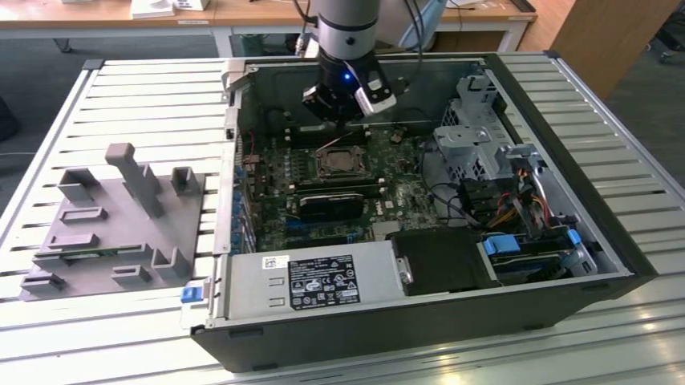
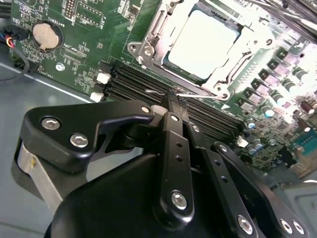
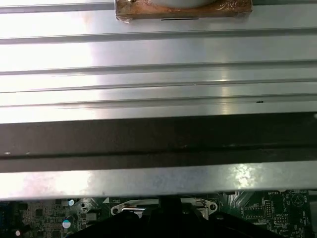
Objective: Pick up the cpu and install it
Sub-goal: 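Install the first cpu locking lever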
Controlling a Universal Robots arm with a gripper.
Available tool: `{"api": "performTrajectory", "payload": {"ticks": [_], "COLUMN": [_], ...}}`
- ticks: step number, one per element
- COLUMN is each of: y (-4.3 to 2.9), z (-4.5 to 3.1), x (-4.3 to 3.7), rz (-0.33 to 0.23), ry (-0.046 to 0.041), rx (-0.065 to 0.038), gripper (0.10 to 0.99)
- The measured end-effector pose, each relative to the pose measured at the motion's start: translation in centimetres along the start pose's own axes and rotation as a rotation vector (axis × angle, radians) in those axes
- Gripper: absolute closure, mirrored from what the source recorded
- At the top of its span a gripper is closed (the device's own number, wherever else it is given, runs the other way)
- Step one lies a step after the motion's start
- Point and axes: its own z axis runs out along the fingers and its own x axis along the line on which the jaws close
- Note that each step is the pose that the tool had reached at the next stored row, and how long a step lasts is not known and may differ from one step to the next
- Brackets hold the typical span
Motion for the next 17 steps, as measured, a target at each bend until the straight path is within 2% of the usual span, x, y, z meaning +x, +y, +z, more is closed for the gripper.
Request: {"api": "performTrajectory", "payload": {"ticks": [17], "y": [-0.13], "z": [1.72], "x": [-0.98], "rz": [0.0], "ry": [0.0], "rx": [0.0], "gripper": [0.98]}}
